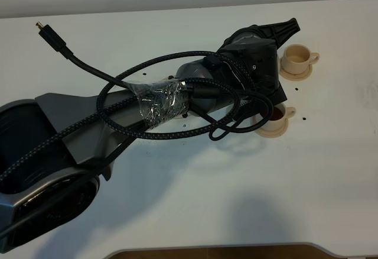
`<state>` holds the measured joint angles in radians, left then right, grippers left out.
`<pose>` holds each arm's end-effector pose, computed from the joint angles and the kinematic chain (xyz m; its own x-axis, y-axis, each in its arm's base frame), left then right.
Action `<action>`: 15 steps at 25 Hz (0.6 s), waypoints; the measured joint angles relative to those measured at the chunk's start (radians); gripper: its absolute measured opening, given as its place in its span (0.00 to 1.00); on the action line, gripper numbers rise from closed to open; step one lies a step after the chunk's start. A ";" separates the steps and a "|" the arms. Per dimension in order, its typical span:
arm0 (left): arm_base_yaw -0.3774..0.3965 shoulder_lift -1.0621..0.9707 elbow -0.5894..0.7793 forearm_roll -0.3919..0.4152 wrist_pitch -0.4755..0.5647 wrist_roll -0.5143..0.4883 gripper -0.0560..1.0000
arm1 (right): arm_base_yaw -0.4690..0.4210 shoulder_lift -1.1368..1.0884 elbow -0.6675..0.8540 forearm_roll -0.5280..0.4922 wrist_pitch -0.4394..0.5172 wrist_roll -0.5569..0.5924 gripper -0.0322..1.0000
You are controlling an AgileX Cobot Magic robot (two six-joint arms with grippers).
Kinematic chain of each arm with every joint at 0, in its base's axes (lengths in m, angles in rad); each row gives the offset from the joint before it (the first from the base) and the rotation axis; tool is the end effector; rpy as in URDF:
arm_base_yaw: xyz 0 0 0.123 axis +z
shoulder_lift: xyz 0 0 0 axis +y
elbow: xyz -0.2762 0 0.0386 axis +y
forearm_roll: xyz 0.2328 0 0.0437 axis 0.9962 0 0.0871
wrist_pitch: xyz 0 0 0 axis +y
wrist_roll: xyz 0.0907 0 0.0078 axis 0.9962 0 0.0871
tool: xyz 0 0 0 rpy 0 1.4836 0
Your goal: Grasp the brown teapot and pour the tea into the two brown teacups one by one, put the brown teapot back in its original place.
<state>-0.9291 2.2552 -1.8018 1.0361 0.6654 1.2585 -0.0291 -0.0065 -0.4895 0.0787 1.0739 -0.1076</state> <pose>0.3318 -0.3631 0.1975 0.5981 0.3571 0.7174 0.0762 -0.9165 0.3927 -0.0122 0.0067 0.2662 -0.4665 -0.0563 -0.8827 -0.0647 0.9975 -0.0293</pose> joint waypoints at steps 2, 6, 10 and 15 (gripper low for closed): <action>0.000 0.000 0.000 0.008 0.000 0.000 0.17 | 0.000 0.000 0.000 0.000 0.000 0.000 0.45; 0.000 0.000 0.000 0.024 -0.001 0.001 0.17 | 0.000 0.000 0.000 0.000 0.000 0.000 0.45; 0.000 0.000 0.000 0.033 -0.001 0.002 0.17 | 0.000 0.000 0.000 0.000 0.000 -0.001 0.45; 0.000 0.000 0.000 0.034 -0.006 0.019 0.17 | 0.000 0.000 0.000 0.000 0.000 -0.001 0.45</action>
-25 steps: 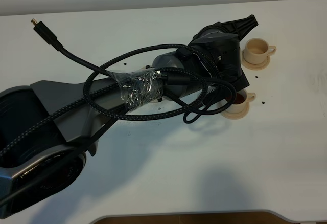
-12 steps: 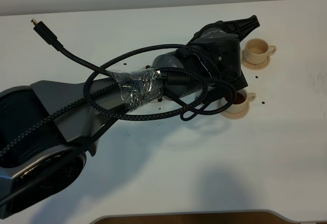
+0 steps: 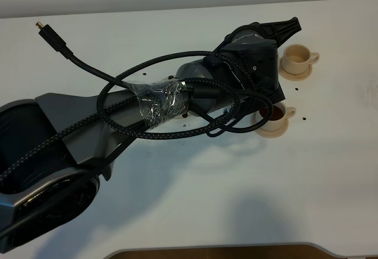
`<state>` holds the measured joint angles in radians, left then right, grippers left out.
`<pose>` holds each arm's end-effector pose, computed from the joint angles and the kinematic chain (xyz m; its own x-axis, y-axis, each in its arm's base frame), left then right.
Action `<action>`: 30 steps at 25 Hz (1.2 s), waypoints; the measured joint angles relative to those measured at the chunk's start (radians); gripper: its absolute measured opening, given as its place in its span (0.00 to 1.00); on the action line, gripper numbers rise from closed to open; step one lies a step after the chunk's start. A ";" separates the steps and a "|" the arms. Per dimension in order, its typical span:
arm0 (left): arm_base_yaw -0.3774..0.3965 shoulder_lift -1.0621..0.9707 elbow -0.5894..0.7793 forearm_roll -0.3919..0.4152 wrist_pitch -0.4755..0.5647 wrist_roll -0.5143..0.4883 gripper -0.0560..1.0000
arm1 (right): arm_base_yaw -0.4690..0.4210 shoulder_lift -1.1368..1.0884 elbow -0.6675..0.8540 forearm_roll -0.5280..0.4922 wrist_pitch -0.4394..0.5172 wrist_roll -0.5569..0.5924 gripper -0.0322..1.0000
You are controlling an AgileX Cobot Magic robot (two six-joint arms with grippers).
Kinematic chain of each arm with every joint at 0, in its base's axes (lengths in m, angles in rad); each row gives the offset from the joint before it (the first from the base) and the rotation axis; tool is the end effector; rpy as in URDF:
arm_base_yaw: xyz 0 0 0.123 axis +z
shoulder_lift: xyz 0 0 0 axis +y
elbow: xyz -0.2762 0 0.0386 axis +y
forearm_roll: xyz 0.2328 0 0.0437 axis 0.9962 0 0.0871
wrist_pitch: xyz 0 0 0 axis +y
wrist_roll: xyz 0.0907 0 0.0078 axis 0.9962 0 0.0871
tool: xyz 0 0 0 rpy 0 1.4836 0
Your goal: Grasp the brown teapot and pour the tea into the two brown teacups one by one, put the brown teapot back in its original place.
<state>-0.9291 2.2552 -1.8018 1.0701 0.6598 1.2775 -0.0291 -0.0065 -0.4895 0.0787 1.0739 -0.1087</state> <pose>0.3328 -0.3635 0.1991 0.5861 0.3181 0.7452 0.0397 -0.9299 0.3657 -0.0122 0.0067 0.2662 -0.4664 -0.0573 -0.8827 -0.0653 0.9974 -0.0303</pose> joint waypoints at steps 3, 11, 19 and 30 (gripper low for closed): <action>0.000 0.000 0.000 0.000 -0.008 0.006 0.17 | 0.000 0.000 0.000 0.000 0.000 0.000 0.45; 0.000 0.000 0.000 -0.071 -0.004 0.006 0.17 | 0.000 0.000 0.000 0.000 0.000 0.001 0.45; 0.000 0.003 0.000 -0.146 0.080 -0.092 0.17 | 0.000 0.000 0.000 0.000 0.000 0.000 0.45; 0.030 -0.026 0.000 -0.385 0.134 -0.269 0.17 | 0.000 0.000 0.000 0.000 0.000 0.000 0.45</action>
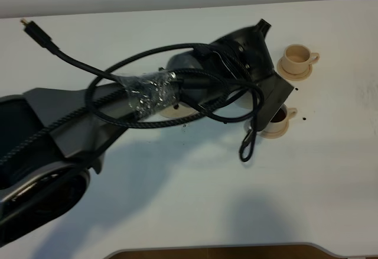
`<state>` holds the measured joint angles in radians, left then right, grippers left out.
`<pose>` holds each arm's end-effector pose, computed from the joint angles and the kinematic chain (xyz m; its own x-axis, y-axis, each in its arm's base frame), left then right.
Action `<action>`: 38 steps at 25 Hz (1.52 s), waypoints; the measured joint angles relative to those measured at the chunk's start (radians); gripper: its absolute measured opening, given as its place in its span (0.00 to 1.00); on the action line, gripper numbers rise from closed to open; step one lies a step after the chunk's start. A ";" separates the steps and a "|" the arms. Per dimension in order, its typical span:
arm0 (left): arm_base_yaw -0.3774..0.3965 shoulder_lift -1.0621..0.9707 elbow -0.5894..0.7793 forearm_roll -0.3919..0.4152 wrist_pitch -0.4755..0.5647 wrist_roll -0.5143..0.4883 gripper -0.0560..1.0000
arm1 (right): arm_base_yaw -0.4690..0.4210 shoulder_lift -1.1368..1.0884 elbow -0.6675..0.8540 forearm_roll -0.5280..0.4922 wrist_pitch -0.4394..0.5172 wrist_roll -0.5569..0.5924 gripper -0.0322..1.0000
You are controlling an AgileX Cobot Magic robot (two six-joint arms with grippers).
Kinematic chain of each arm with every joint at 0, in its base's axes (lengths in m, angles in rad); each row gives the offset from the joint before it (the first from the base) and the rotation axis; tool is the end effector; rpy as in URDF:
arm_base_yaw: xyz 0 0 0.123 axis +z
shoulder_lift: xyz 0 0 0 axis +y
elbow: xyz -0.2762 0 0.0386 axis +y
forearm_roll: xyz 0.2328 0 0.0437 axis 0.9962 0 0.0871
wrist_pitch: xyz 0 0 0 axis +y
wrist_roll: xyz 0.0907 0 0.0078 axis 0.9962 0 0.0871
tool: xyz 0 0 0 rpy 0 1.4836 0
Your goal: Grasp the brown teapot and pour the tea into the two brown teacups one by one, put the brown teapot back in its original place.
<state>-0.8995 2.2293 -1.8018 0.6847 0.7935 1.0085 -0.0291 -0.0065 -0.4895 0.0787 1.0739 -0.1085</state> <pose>0.3263 -0.3447 0.1923 0.5264 0.7711 0.3582 0.5485 -0.6299 0.5498 -0.0122 0.0067 0.2662 -0.4665 -0.0571 -0.8827 -0.0652 0.9974 -0.0301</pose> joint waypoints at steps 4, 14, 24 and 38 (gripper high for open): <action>0.001 -0.051 0.000 -0.076 0.070 -0.107 0.17 | 0.000 0.000 0.000 0.000 0.000 0.000 0.45; 0.019 -0.109 0.000 -0.343 0.384 -0.410 0.17 | 0.000 0.000 0.000 0.000 0.000 0.001 0.45; 0.049 -0.066 0.000 -0.469 0.397 -0.587 0.17 | 0.000 0.000 0.000 0.000 0.000 0.001 0.45; 0.151 -0.027 -0.183 -0.415 0.174 -0.586 0.17 | 0.000 0.000 0.000 0.000 0.000 0.001 0.45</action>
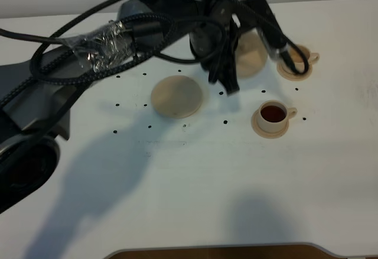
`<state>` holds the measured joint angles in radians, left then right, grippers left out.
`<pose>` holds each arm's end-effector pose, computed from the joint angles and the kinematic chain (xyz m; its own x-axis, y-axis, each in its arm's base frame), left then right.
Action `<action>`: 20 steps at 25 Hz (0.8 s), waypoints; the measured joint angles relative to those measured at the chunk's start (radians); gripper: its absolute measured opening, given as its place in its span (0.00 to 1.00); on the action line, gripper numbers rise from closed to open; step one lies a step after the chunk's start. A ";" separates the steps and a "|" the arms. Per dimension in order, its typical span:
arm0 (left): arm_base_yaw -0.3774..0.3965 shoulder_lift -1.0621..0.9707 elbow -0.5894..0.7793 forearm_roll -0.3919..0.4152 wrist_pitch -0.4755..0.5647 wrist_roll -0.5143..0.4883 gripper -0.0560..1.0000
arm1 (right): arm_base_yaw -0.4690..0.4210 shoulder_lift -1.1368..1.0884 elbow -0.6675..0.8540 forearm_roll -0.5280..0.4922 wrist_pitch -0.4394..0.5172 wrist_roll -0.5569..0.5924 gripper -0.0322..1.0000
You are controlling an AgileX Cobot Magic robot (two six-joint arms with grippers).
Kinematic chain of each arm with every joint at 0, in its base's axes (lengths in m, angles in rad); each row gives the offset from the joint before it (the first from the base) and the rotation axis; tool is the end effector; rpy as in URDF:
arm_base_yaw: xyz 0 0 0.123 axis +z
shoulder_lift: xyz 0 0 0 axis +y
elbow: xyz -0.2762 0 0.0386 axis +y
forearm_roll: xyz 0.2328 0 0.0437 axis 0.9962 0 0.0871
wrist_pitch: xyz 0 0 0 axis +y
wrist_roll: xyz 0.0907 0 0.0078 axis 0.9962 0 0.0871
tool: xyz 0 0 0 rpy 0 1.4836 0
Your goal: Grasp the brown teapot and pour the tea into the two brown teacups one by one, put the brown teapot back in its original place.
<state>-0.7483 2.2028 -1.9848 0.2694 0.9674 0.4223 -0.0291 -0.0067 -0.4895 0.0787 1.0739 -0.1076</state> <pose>0.3600 -0.3070 0.2369 -0.2205 0.9317 -0.2885 0.8460 0.3299 0.4190 -0.0122 0.0067 0.2662 -0.4663 -0.0563 -0.8828 -0.0647 0.9975 -0.0294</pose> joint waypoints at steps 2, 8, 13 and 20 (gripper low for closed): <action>0.010 0.047 -0.071 0.006 -0.003 0.004 0.17 | 0.000 0.000 0.000 0.000 0.000 0.000 0.45; 0.017 0.249 -0.335 0.019 -0.001 0.054 0.17 | 0.000 0.000 0.000 0.000 0.000 -0.001 0.45; 0.017 0.375 -0.483 0.019 -0.001 0.100 0.17 | 0.000 0.000 0.000 0.000 0.000 -0.001 0.45; 0.017 0.393 -0.499 0.085 -0.012 0.169 0.17 | 0.000 0.000 0.000 0.000 0.000 -0.001 0.45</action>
<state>-0.7314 2.5960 -2.4841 0.3546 0.9557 0.5912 -0.0291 -0.0067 -0.4895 0.0787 1.0739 -0.1088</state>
